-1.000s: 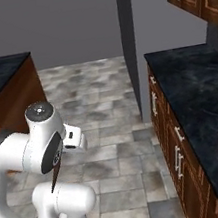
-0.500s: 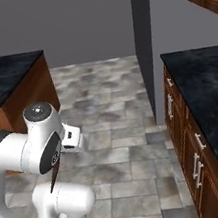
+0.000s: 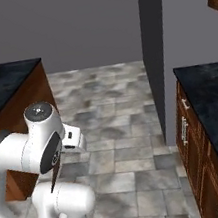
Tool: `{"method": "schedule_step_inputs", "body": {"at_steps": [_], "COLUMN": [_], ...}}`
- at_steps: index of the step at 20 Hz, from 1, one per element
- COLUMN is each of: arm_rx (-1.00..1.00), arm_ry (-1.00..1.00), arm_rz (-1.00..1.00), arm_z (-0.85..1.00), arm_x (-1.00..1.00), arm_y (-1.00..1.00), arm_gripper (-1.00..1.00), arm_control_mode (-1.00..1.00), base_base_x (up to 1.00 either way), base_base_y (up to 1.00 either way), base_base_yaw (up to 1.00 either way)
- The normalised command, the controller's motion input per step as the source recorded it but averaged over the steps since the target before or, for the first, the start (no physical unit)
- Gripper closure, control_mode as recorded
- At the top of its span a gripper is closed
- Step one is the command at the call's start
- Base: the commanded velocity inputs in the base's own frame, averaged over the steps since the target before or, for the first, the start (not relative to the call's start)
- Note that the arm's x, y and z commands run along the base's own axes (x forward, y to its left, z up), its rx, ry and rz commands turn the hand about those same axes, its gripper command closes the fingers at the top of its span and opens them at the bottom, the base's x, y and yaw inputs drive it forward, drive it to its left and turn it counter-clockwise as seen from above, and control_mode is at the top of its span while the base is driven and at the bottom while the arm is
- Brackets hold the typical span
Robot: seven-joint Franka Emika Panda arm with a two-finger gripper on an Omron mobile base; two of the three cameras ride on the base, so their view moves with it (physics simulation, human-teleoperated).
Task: Take the fork and place it on the left side of the plate. Then take the spoon and place it on the right side of the plate. Make sure they're directly next to the plate.
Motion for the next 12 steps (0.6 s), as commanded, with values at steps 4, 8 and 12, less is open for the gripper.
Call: {"method": "schedule_step_inputs", "body": {"at_steps": [4, 8, 12], "arm_rx": [0.0, 0.0, 0.0], "arm_ry": [0.0, 0.0, 0.0], "arm_rz": [0.0, 0.0, 0.0], "arm_z": [0.0, 0.0, 0.0], "arm_x": [0.0, 0.0, 0.0], "arm_y": [0.0, 0.0, 0.0], "arm_gripper": [1.0, 1.0, 1.0], "arm_control_mode": [1.0, 1.0, 1.0], "base_base_x": [1.0, 1.0, 1.0], "base_base_y": [0.0, 0.0, 0.0], "base_base_yaw": [0.12, 0.15, 0.14]}}
